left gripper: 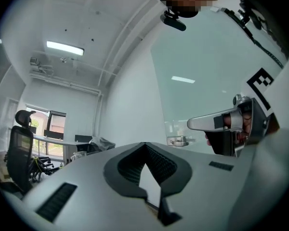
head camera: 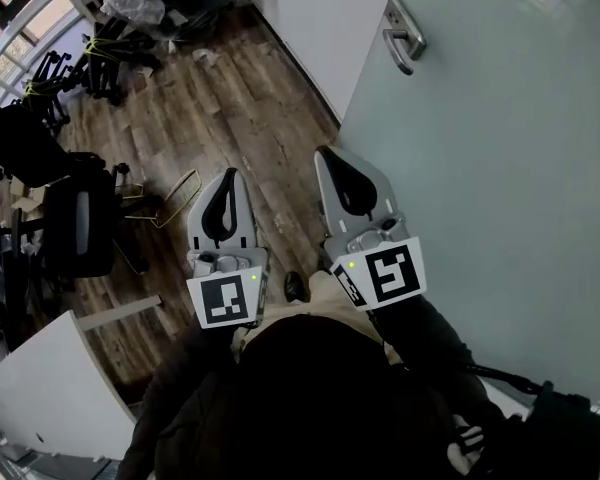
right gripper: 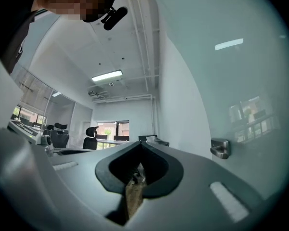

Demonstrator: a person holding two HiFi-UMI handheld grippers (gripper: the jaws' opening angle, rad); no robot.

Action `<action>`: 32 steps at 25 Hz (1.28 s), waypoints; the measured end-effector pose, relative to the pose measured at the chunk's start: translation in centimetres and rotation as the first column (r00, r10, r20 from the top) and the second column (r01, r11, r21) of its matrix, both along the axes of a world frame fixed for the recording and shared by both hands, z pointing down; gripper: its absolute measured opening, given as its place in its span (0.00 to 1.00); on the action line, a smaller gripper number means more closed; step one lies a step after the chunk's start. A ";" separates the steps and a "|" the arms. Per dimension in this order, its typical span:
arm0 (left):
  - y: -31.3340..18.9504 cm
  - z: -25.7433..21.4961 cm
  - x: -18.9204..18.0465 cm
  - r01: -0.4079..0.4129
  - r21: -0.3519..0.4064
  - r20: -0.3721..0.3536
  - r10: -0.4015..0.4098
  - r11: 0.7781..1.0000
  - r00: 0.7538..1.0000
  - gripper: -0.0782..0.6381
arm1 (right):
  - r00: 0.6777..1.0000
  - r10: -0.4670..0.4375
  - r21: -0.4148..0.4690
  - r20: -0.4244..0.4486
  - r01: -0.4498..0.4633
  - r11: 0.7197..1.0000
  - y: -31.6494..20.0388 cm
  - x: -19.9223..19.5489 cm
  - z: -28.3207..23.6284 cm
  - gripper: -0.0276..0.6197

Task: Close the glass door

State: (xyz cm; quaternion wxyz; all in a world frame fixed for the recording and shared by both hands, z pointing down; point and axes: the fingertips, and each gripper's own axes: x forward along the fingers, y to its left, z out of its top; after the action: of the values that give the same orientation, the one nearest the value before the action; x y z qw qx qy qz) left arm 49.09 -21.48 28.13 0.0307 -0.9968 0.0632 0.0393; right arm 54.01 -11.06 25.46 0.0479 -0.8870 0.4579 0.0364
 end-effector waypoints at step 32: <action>2.9 -1.5 30.5 -0.361 0.005 -0.065 0.360 0.933 0.931 0.10 | 0.946 0.305 -0.099 -0.110 -0.316 0.944 2.3 24.9 -2.0 0.05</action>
State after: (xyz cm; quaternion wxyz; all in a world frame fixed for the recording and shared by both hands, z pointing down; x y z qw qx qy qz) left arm 79.54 -18.57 26.61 0.0172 -0.9898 -0.1196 0.0760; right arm 78.93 -8.72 23.42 -0.0313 -0.9467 0.3154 0.0583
